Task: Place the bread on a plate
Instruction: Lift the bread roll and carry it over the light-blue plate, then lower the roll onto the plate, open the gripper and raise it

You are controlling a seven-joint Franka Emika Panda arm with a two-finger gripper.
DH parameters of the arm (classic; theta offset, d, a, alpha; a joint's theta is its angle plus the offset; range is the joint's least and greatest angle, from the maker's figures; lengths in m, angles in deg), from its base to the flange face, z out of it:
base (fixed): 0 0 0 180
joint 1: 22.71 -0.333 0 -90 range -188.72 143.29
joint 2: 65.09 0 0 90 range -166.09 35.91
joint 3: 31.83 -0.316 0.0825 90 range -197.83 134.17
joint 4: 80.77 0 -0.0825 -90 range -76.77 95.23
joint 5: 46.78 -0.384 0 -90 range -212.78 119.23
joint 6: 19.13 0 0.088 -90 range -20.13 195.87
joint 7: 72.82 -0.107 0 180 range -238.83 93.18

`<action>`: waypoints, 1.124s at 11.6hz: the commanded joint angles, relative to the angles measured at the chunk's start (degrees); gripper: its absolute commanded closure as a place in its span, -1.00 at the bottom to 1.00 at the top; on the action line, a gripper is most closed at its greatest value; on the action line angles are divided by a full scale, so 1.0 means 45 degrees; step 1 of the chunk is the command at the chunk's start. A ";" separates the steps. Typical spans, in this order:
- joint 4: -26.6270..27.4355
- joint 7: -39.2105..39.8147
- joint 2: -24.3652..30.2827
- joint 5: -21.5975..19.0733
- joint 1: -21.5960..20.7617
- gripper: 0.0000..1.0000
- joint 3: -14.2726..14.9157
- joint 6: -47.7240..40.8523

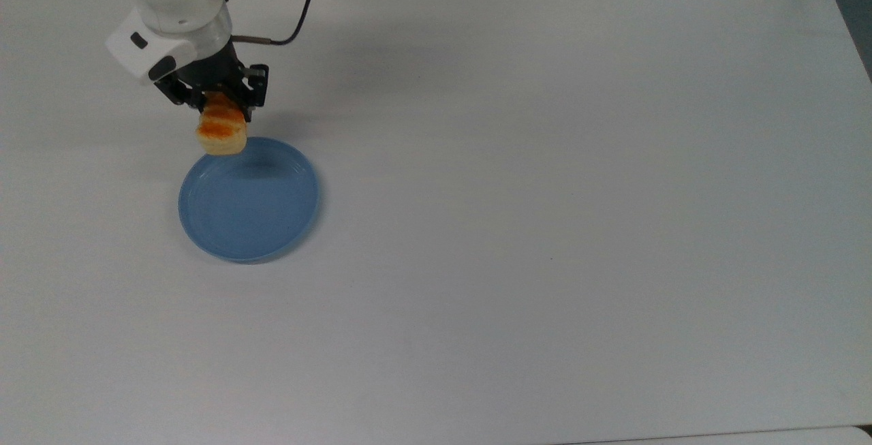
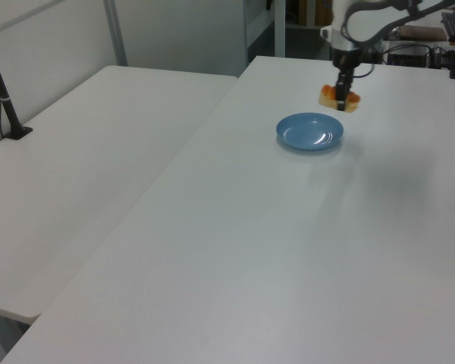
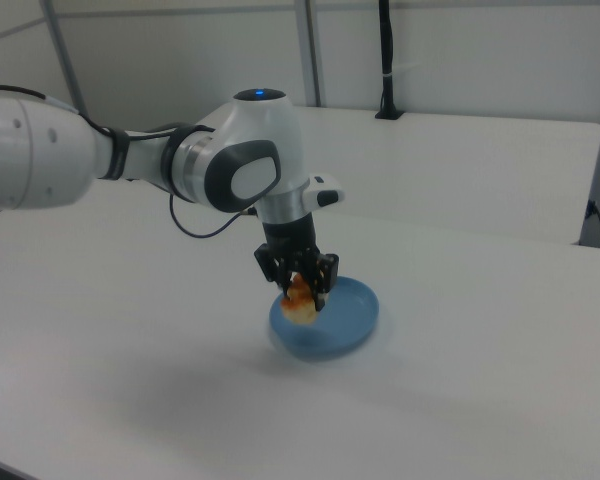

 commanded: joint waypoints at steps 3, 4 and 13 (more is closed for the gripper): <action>-0.3256 -0.1859 -0.3085 -0.0565 -0.0358 -0.17 0.0063 -0.0419; -0.3451 -0.1742 -0.3320 -0.0565 -0.0358 -0.21 0.0063 -0.0458; -0.3550 -0.1390 -0.3577 -0.0662 -0.0261 -0.69 -0.0484 -0.0672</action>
